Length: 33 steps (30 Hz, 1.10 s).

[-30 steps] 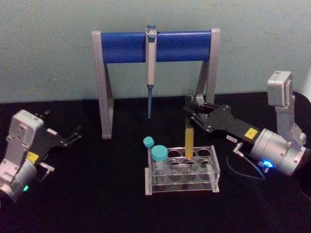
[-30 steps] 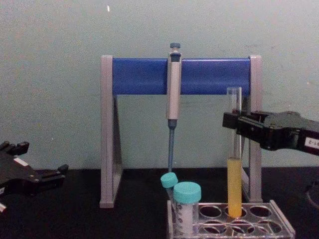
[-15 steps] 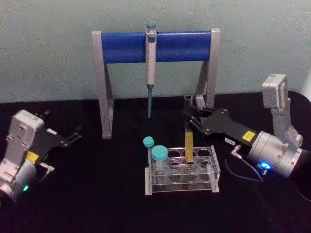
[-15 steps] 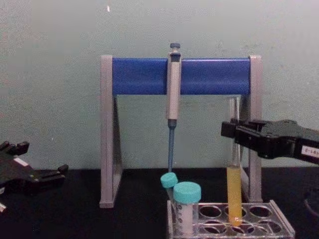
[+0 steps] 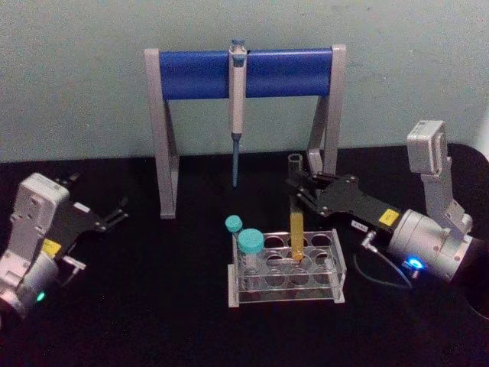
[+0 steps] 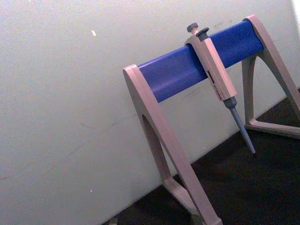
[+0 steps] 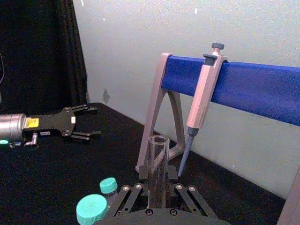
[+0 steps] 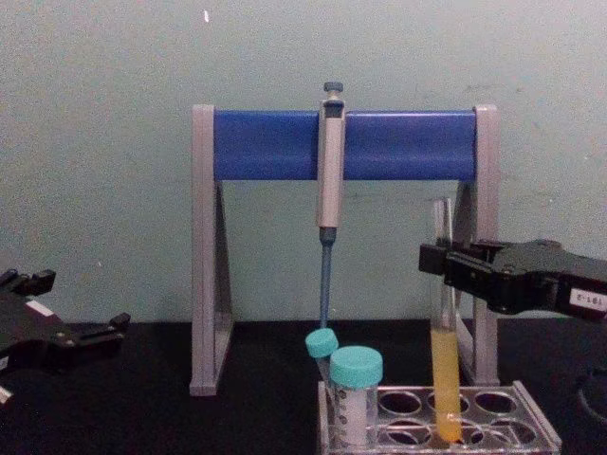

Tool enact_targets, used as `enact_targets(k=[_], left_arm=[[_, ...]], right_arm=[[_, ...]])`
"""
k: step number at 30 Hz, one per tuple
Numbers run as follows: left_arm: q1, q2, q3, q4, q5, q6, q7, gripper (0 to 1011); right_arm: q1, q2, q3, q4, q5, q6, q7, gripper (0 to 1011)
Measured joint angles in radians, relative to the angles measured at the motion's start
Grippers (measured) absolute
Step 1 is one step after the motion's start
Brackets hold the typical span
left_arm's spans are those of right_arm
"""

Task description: Pick up the test tube from the test tube rack, shake it, then place it back into the test tube rack.

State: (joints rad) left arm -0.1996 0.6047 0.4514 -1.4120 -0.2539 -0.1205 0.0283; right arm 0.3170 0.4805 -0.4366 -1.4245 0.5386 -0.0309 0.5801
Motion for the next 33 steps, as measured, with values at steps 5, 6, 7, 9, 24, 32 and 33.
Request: enact_targets(k=[5, 6, 7, 9, 24, 32, 33], left_arm=[[0.0, 0.0, 0.0, 0.0, 0.0, 0.0, 0.0, 1001], [0.0, 0.0, 0.0, 0.0, 0.0, 0.0, 0.0, 1001], [0.0, 0.0, 0.0, 0.0, 0.0, 0.0, 0.0, 1001], [0.0, 0.0, 0.0, 0.0, 0.0, 0.0, 0.0, 1001], [0.0, 0.0, 0.0, 0.0, 0.0, 0.0, 0.0, 1001], [0.0, 0.0, 0.0, 0.0, 0.0, 0.0, 0.0, 1001], [0.0, 0.0, 0.0, 0.0, 0.0, 0.0, 0.0, 1001]], right_arm=[[0.001, 0.0, -0.002, 0.003, -0.002, 0.002, 0.0, 229], [0.002, -0.001, -0.003, 0.006, -0.003, 0.002, 0.001, 229], [0.002, -0.001, -0.003, 0.007, -0.004, 0.002, 0.001, 229], [0.003, -0.002, -0.005, 0.011, -0.006, 0.003, 0.001, 229], [0.007, -0.008, -0.01, 0.028, -0.013, 0.008, 0.002, 229], [0.008, -0.009, -0.013, 0.033, -0.015, 0.013, 0.002, 229], [0.008, -0.009, -0.013, 0.033, -0.016, 0.014, 0.002, 229]])
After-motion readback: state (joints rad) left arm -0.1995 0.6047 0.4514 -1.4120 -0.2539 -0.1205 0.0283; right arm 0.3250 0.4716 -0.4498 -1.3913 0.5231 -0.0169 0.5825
